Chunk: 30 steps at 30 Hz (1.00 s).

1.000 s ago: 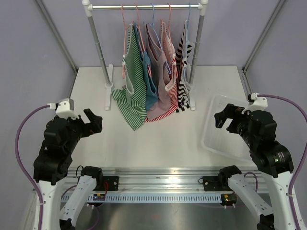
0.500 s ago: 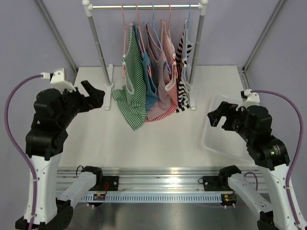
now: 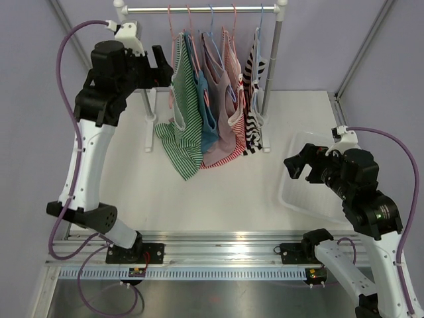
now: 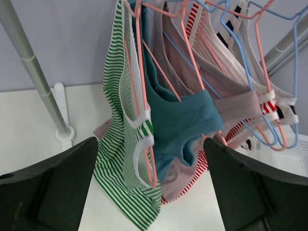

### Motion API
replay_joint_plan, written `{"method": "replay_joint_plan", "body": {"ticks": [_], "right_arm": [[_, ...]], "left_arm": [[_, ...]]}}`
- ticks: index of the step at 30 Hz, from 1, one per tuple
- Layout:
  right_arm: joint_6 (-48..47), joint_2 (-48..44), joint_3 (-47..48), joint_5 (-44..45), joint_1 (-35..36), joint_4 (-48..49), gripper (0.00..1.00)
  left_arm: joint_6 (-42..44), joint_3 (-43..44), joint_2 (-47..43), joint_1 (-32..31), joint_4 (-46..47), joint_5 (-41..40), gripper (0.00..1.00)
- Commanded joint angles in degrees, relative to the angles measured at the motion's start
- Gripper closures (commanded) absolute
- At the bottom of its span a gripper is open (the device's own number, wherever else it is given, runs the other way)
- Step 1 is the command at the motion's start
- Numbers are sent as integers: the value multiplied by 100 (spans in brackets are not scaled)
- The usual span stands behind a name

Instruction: Remove the tank top from the hanger

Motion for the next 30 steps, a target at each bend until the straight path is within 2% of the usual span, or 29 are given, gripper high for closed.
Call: {"method": "replay_joint_plan", "body": {"ticks": [1, 5, 7, 15, 16, 18, 21, 25, 26, 28, 30], "right_arm": [[-105, -156, 49, -207, 29, -137, 0], [-114, -341, -39, -260, 29, -207, 0], [-114, -376, -65, -356, 29, -225, 1], [-61, -420, -92, -638, 29, -252, 1], [-70, -429, -92, -647, 29, -252, 1], [-70, -438, -100, -647, 29, -252, 1], [-88, -455, -135, -656, 29, -234, 1], [-97, -455, -188, -734, 29, -208, 1], [-114, -455, -188, -735, 29, -208, 1], [-114, -464, -188, -726, 29, -190, 1], [-132, -447, -171, -726, 29, -190, 1]], "left_arm": [[479, 615, 443, -36, 324, -152, 9], [699, 923, 988, -159, 456, -319, 19], [787, 1151, 1339, -203, 438, -371, 28], [1086, 1907, 2167, -256, 491, -653, 43], [1104, 1916, 2219, -256, 508, -653, 49], [1156, 1925, 2342, -256, 587, -714, 53], [1183, 1908, 2396, -299, 675, -907, 68], [1201, 1951, 2518, -291, 746, -951, 71], [1192, 2004, 2536, -291, 711, -995, 81], [1131, 2039, 2545, -300, 693, -1048, 93], [1061, 2040, 2458, -300, 728, -1092, 100]]}}
